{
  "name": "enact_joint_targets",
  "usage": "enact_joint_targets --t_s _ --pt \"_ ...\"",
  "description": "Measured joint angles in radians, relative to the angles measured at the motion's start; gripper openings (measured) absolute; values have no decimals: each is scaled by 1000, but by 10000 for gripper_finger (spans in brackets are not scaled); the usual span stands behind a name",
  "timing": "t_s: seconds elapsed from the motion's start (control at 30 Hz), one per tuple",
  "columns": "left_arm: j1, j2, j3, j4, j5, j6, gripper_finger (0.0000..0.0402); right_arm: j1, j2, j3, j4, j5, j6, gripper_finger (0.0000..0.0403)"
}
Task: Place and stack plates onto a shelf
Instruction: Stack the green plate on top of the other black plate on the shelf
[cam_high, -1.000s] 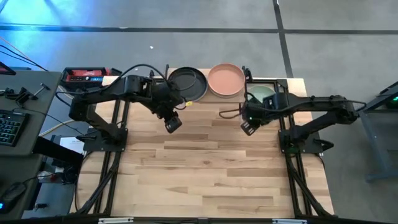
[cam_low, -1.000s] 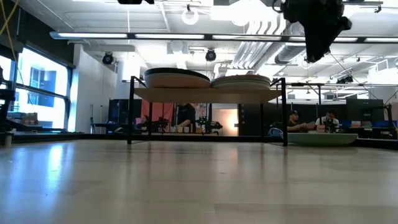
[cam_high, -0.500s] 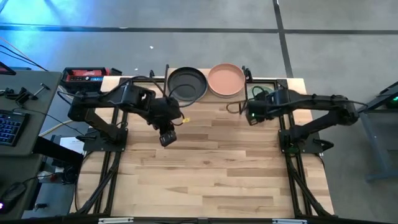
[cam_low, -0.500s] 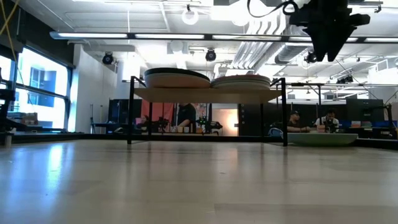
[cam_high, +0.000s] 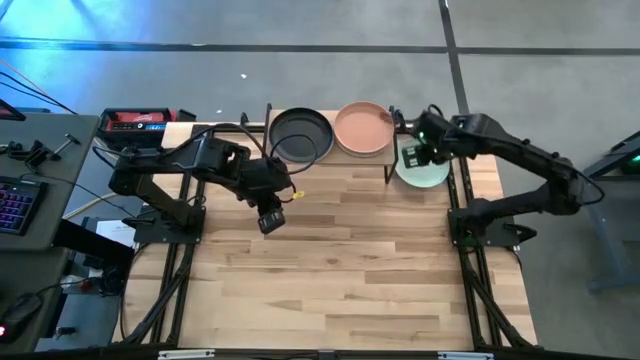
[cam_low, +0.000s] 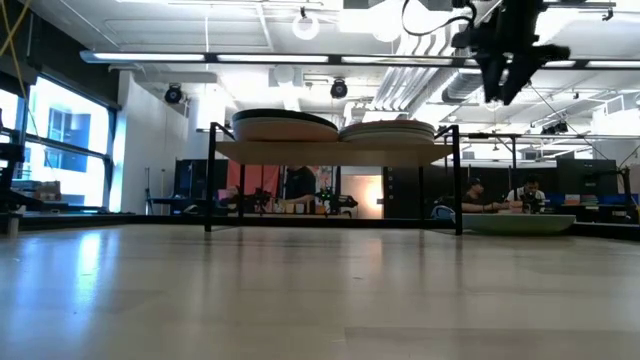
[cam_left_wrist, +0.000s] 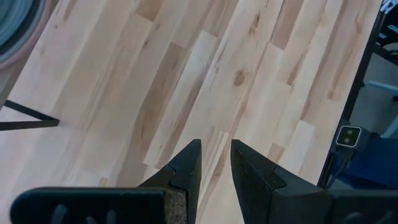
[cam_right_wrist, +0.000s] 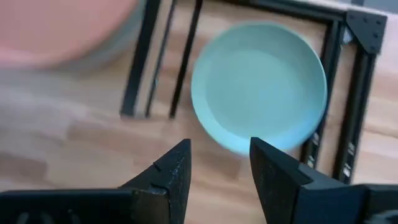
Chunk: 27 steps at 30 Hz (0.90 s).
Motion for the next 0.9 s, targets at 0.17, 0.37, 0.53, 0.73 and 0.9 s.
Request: enact_joint_targets --t_s 0.17,0.37,0.53,0.73,0.9 --pt "0 0 0 0 0 0 76 -102 22 0 105 -1 -45 140" --pt "0 0 0 0 0 0 76 -208 74 0 176 20 -21 140" --pt "0 0 0 0 0 0 76 -248 159 0 91 -51 -16 140" --pt "0 0 0 0 0 35 76 -174 214 0 32 -66 -148 140" --pt "0 0 0 0 0 35 76 -118 199 -36 21 -73 -196 140"
